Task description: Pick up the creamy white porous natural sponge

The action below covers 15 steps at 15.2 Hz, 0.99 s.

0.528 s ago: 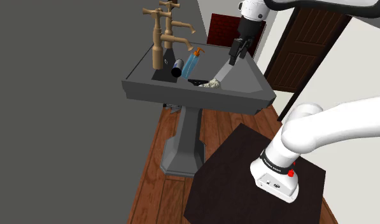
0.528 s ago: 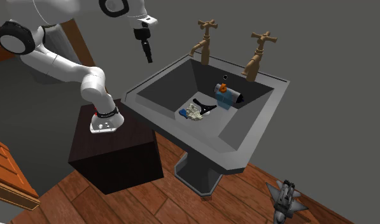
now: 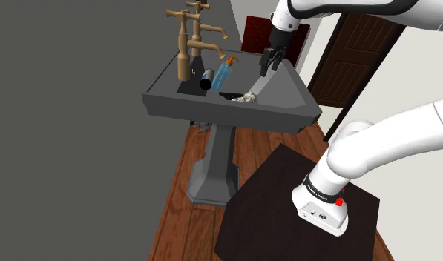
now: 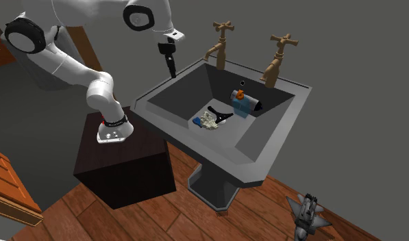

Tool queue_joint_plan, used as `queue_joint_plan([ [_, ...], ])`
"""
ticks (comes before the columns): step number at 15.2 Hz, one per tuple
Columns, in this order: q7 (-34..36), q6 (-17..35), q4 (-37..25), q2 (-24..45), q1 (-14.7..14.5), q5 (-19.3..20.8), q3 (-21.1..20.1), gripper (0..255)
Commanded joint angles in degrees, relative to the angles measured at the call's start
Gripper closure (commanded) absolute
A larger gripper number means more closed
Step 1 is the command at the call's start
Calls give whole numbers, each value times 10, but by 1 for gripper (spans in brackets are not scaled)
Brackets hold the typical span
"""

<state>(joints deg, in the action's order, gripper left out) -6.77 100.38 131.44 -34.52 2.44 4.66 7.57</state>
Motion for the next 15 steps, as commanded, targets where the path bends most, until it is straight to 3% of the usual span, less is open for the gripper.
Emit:
queue_joint_plan([
  [1,-18,25,-7,34,5,-2,23,0],
  [8,-80,90,-61,171,14,-38,93,0],
  [15,-159,123,-148,327,27,-116,149,0],
])
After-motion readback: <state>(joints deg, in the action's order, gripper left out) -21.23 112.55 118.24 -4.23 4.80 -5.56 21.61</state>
